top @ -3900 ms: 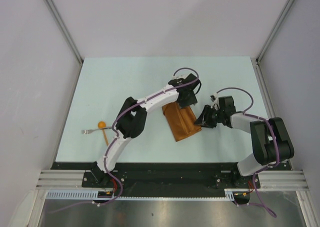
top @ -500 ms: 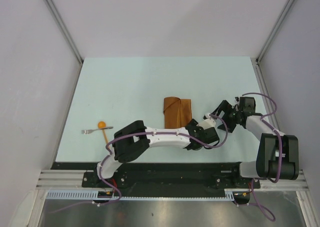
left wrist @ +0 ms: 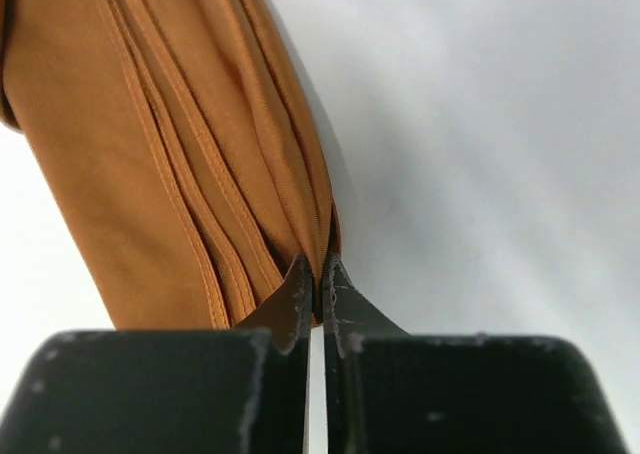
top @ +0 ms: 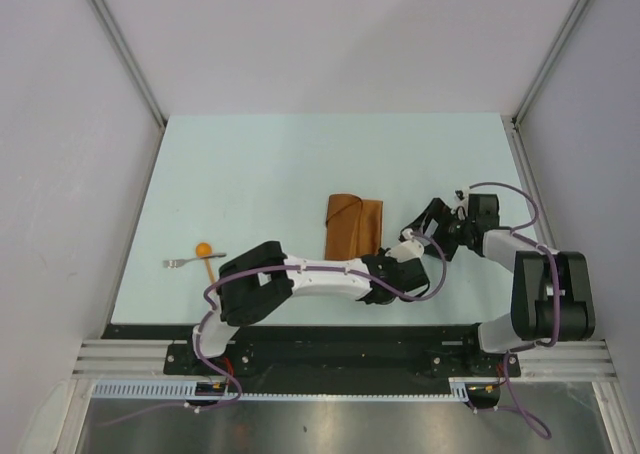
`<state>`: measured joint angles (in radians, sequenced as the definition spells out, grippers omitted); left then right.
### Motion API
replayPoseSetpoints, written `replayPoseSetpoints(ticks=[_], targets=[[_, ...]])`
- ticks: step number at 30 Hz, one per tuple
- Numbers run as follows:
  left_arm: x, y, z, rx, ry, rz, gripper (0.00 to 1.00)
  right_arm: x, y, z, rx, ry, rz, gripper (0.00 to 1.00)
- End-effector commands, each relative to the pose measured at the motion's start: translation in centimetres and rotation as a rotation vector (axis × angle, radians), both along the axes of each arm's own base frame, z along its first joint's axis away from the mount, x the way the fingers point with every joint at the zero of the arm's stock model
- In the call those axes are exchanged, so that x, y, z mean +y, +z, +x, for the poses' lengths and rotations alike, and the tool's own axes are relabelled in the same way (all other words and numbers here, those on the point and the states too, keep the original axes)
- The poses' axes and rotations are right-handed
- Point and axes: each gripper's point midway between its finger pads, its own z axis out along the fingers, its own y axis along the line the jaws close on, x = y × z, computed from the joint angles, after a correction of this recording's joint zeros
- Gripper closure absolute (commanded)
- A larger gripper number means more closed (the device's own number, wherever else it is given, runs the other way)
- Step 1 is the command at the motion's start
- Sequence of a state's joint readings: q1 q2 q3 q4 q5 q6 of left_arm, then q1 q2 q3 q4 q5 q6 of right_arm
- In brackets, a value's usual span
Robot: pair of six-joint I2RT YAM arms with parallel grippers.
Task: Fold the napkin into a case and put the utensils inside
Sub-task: Pick up the 2/3-rectangle-folded napkin from the center of the board.
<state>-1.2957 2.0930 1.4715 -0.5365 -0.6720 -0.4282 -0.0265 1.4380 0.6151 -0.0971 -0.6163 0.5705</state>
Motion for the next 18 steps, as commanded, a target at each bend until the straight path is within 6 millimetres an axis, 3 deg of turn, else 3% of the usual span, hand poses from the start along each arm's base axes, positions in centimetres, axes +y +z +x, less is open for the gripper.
replayPoseSetpoints(ticks=[1,8,18], targets=[[0.2,4.6,0.4,-0.046,0.034,-0.155,1.00,2.6,1.4,1.8,-0.083,0.065,0.105,0.00],[2.1,6.0,1.1,-0.039,0.086,-0.249,1.00,6.8,0.6,2.0,-0.026,0.121,0.161,0.00],[2.9,6.4,1.5,-0.019,0.102,-0.276,1.00,10.2,-1.7,2.2,0.084,0.107,0.184,0.01]])
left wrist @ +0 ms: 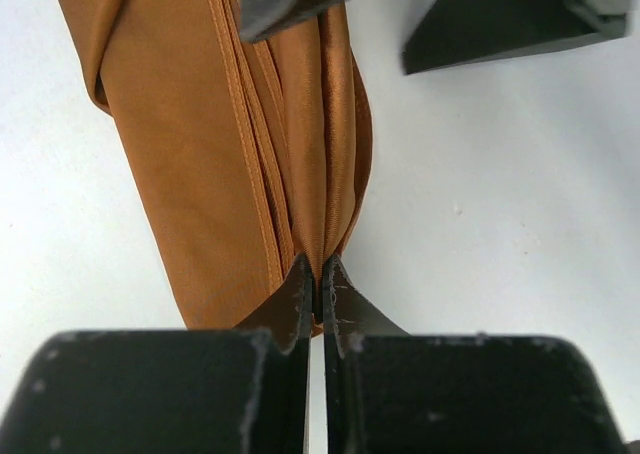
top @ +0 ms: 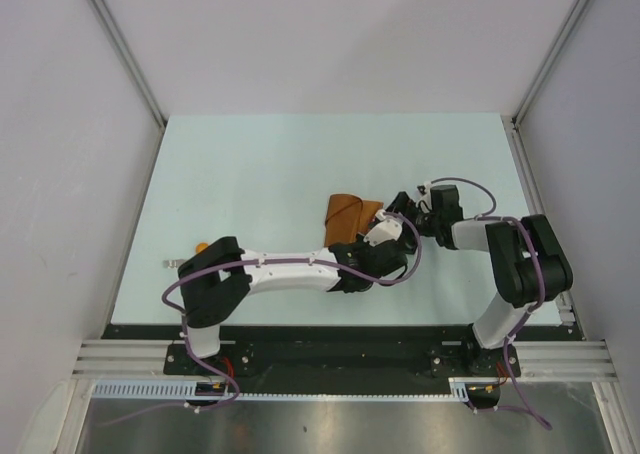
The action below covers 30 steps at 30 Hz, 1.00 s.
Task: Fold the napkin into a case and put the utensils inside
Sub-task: Pick up the 2/3-rectangle-folded napkin from the center of the board.
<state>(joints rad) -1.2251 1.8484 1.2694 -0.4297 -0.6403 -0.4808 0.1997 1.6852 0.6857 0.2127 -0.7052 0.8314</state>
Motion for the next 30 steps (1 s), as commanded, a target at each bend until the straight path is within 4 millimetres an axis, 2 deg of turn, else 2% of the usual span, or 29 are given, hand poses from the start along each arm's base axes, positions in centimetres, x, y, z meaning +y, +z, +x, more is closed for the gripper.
replayPoseSetpoints(ticks=[1,7,12,16,20,24,26,29,30], targets=[[-0.4,2.4,0.1,-0.014,0.011,-0.095,1.00,1.4,-1.8,0.5,0.059,-0.023,-0.018,0.02],[0.0,3.2,0.0,-0.018,0.012,-0.109,1.00,1.3,-3.0,0.1,0.086,-0.035,-0.058,0.06],[0.1,3.5,-0.2,-0.017,0.012,-0.128,1.00,1.7,-3.8,0.5,0.079,-0.032,-0.061,0.09],[0.3,3.5,-0.3,-0.015,0.013,-0.130,1.00,1.6,-4.4,1.6,0.060,-0.037,-0.068,0.13],[0.7,3.2,-0.6,-0.009,0.009,-0.132,1.00,1.0,-4.3,3.3,0.019,-0.059,-0.076,0.22],[0.5,2.8,-1.0,0.008,-0.012,-0.149,1.00,0.8,-3.7,5.0,-0.019,-0.051,-0.087,0.37],[0.5,2.5,-1.1,0.015,-0.019,-0.154,1.00,1.0,-3.6,5.0,-0.007,-0.039,-0.096,0.46],[0.4,2.2,-1.4,0.019,-0.042,-0.161,0.97,1.6,-3.1,5.2,-0.007,-0.029,-0.107,0.66],[0.2,2.3,-1.3,0.010,-0.052,-0.169,0.91,1.7,-3.0,5.2,0.001,-0.032,-0.107,0.77]])
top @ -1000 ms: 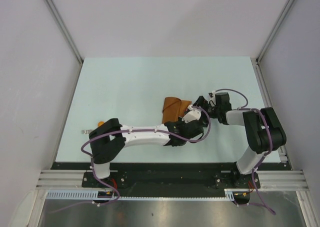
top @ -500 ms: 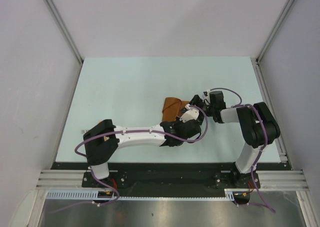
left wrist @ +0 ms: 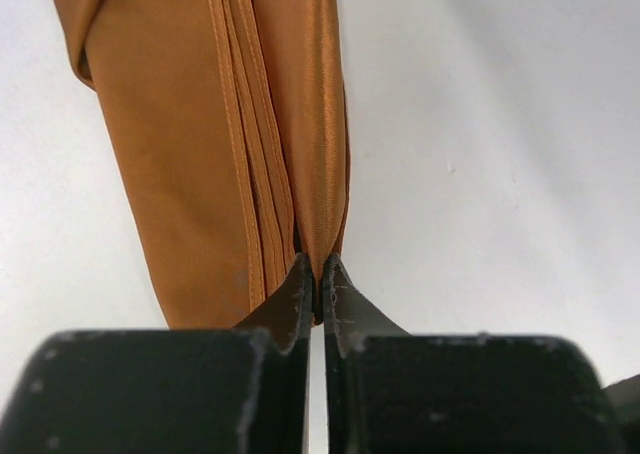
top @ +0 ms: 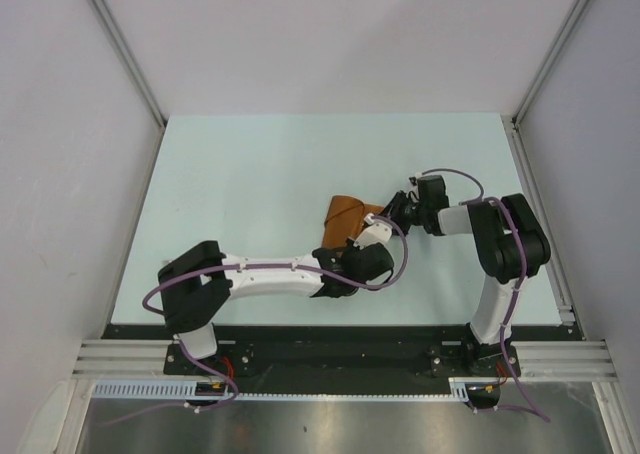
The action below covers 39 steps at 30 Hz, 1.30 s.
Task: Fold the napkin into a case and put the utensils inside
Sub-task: Pick up the 2/3-rectangle-folded napkin from the center of the board, then fold the 2/3-rectangle-folded napkin at the center of the board.
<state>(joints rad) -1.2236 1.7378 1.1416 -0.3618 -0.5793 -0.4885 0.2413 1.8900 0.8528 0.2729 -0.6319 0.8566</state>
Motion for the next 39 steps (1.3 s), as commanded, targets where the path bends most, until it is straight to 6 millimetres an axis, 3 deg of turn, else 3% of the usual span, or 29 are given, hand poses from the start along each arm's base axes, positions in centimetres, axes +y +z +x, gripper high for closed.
replayPoseSetpoints(ticks=[1,2,5,6,9,12,15,25,31,34,39], targets=[[-1.1,1.9,0.1,-0.022,-0.031,-0.101,0.88,0.1,-0.6,0.3,0.035,-0.018,-0.064,0.79],[-1.0,1.6,0.0,-0.023,-0.039,-0.097,0.85,0.2,-0.9,-0.1,0.062,-0.024,-0.068,0.81],[-1.8,1.6,0.0,-0.032,-0.081,-0.111,0.61,0.5,-0.8,-0.6,0.130,-0.055,-0.057,0.94],[-2.1,1.7,0.2,-0.037,-0.093,-0.116,0.48,0.6,-0.5,-0.5,0.138,-0.061,-0.050,0.99],[-3.1,1.6,0.2,-0.035,-0.125,-0.120,0.26,0.4,-0.1,-0.6,0.184,-0.100,-0.080,1.00],[-3.6,1.2,0.6,-0.051,-0.122,-0.106,0.15,-0.3,0.1,-1.0,0.232,-0.143,-0.127,1.00],[-3.8,1.2,1.4,-0.090,-0.107,-0.071,0.11,-0.5,0.5,-1.3,0.273,-0.170,-0.130,1.00],[-3.3,-1.2,3.8,-0.210,-0.049,0.072,0.09,0.2,2.4,-2.1,0.331,-0.191,-0.064,1.00],[-2.6,-2.0,4.9,-0.260,-0.004,0.141,0.17,0.3,2.4,-2.3,0.346,-0.202,-0.057,1.00],[-2.7,-1.8,4.8,-0.253,-0.010,0.135,0.30,0.1,2.2,-2.3,0.343,-0.209,-0.072,1.00],[-2.8,-1.3,4.0,-0.204,-0.020,0.096,0.63,-0.5,1.4,-2.2,0.318,-0.199,-0.126,1.00]])
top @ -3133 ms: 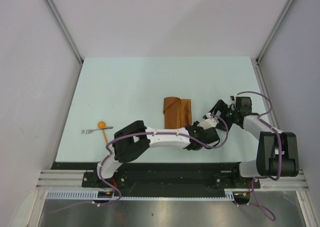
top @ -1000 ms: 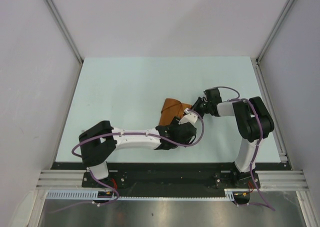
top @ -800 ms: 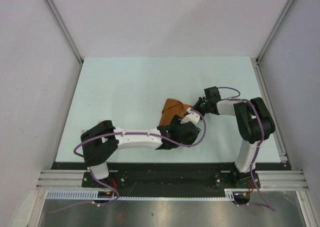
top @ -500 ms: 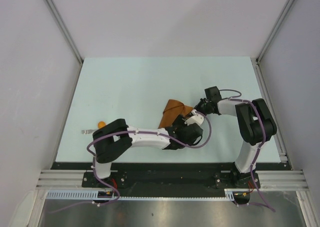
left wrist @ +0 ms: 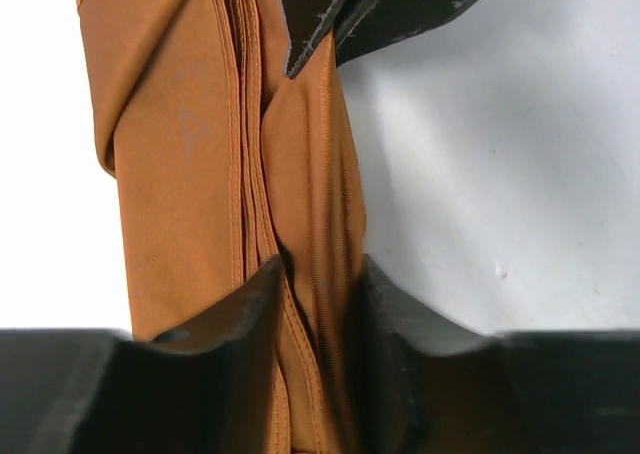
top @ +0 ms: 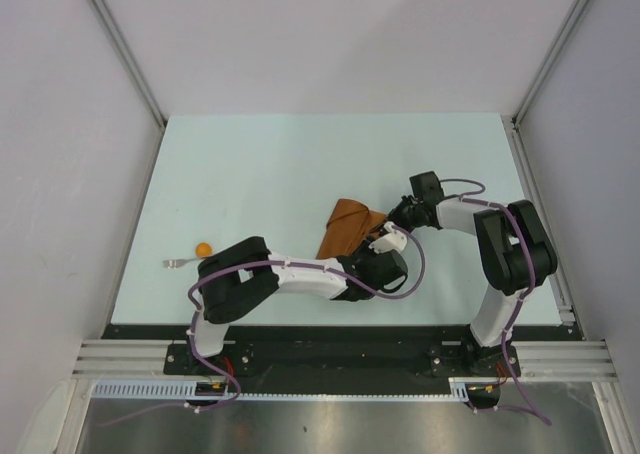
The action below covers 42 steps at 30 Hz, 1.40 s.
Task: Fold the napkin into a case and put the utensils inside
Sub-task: Fold the 2/3-rectangle-folded napkin at the center of the board.
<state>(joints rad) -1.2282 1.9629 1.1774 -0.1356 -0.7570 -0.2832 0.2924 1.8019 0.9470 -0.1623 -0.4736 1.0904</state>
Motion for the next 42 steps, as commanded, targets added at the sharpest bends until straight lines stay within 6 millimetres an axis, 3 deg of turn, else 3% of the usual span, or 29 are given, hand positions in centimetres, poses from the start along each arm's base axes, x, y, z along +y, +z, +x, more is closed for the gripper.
replayPoseSetpoints(ticks=[1,5,11,20,28,30,33,34,37,40,42], targets=[[-1.3,2.9,0.0,0.003,-0.005,-0.083,0.67,-0.4,0.7,0.5,-0.052,0.020,-0.057,1.00],[-1.9,3.4,-1.1,0.084,-0.046,-0.153,0.81,-1.0,0.4,1.3,-0.127,0.095,-0.155,1.00],[-2.9,4.8,-2.7,0.204,-0.111,-0.313,0.96,-1.6,1.6,2.9,-0.282,0.221,-0.315,1.00],[-3.2,4.8,-3.9,0.366,-0.163,-0.563,1.00,-3.9,2.8,3.1,-0.320,0.337,-0.599,1.00],[-2.8,4.8,-5.1,0.383,-0.220,-0.722,0.99,-2.2,3.5,3.3,-0.355,0.383,-0.659,1.00],[-2.7,4.7,-5.1,0.394,-0.226,-0.723,0.97,-1.8,3.4,3.3,-0.341,0.368,-0.661,1.00],[-2.4,4.1,-5.2,0.430,-0.227,-0.689,0.78,-1.6,3.0,3.3,-0.318,0.350,-0.681,1.00],[-2.3,4.6,-5.2,0.424,-0.233,-0.693,0.67,-1.7,2.9,3.4,-0.313,0.346,-0.687,1.00],[-1.4,5.5,-5.1,0.408,-0.243,-0.702,0.49,-1.7,2.8,3.3,-0.303,0.341,-0.691,1.00],[-0.6,7.6,-5.3,0.403,-0.268,-0.728,0.48,-1.6,2.9,3.3,-0.299,0.346,-0.688,1.00],[0.6,9.4,-4.4,0.376,-0.249,-0.772,0.48,-1.6,3.1,3.4,-0.302,0.348,-0.692,1.00]])
